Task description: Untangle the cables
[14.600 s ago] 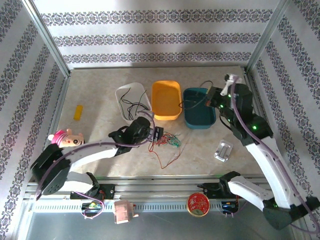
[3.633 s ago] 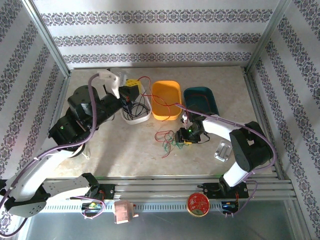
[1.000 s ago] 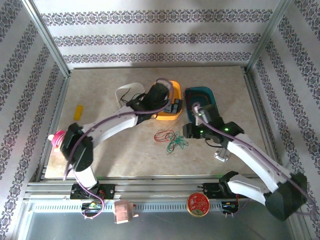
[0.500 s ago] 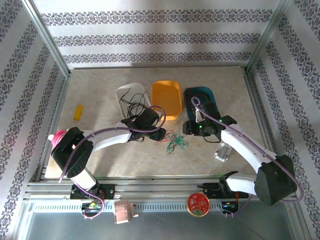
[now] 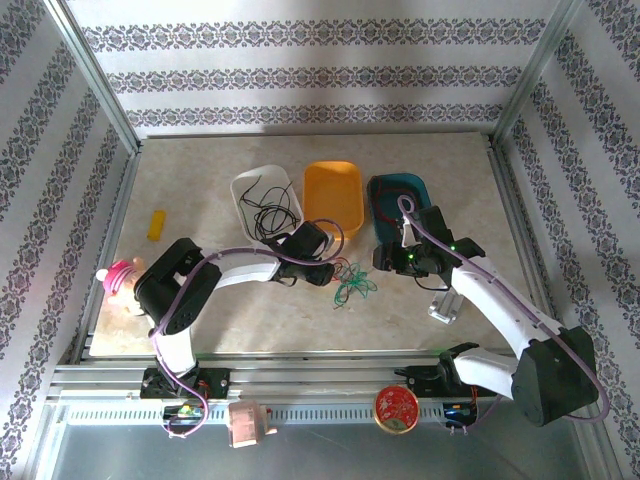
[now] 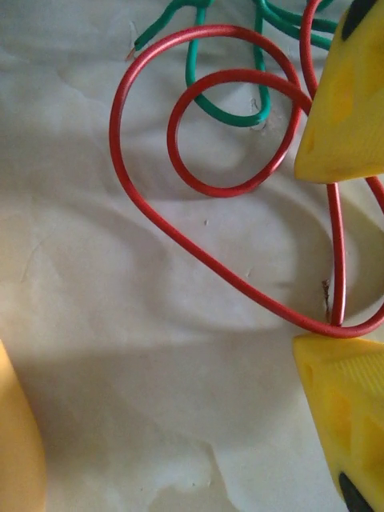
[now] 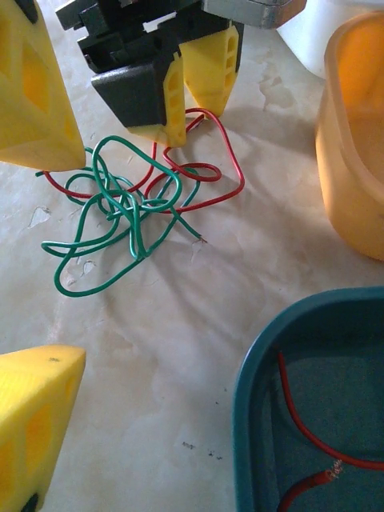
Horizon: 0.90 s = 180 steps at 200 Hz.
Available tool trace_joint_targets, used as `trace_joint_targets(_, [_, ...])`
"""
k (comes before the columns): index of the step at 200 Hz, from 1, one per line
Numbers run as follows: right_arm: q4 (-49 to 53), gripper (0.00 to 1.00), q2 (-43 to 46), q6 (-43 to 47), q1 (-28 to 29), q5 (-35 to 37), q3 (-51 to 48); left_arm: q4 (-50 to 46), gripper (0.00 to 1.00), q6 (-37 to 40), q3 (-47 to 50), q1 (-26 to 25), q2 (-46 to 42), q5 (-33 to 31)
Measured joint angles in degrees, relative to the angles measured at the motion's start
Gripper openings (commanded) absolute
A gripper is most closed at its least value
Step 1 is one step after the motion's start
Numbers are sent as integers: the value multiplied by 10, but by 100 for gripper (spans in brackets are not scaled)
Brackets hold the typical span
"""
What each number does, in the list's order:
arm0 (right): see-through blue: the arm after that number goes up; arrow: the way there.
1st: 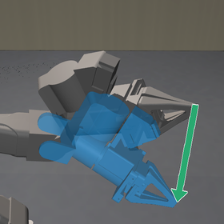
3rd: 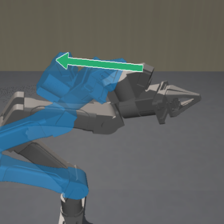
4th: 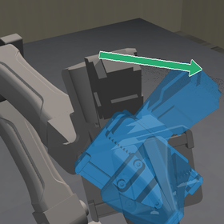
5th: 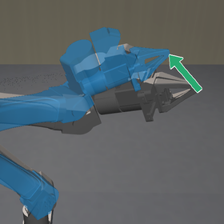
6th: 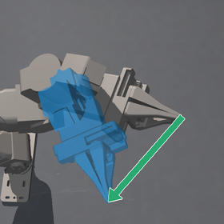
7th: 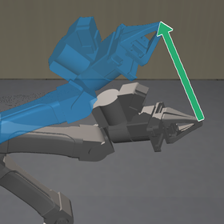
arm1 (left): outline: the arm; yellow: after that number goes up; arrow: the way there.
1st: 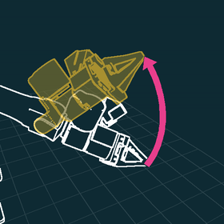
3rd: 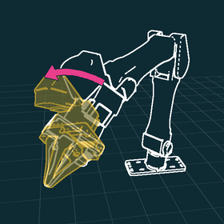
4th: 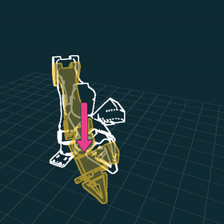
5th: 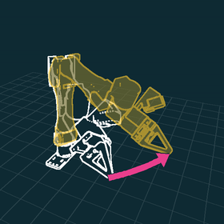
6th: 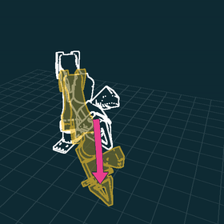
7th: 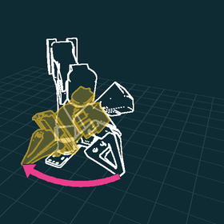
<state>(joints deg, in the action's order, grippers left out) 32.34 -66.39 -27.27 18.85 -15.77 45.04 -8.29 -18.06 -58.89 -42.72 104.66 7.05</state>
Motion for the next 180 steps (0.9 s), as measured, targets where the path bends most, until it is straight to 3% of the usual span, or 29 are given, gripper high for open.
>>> trace_joint_targets(31, [0,59,0,0,0,-2,0,-2,32,0,-7,0,7,-12])
trace_joint_targets(70, [0,59,0,0,0,-2,0,-6,0,-1,-8,0,9,-41])
trace_joint_targets(109, [0,59,11,-1,-9,0,0,-21,0,-4,-7,-1,-22,-68])
trace_joint_targets(145, [-5,59,57,-15,-34,17,0,-35,0,0,-14,-4,-178,-122])
trace_joint_targets(180, [-24,59,91,-26,-53,32,-9,-35,0,22,-73,-4,-286,-125])
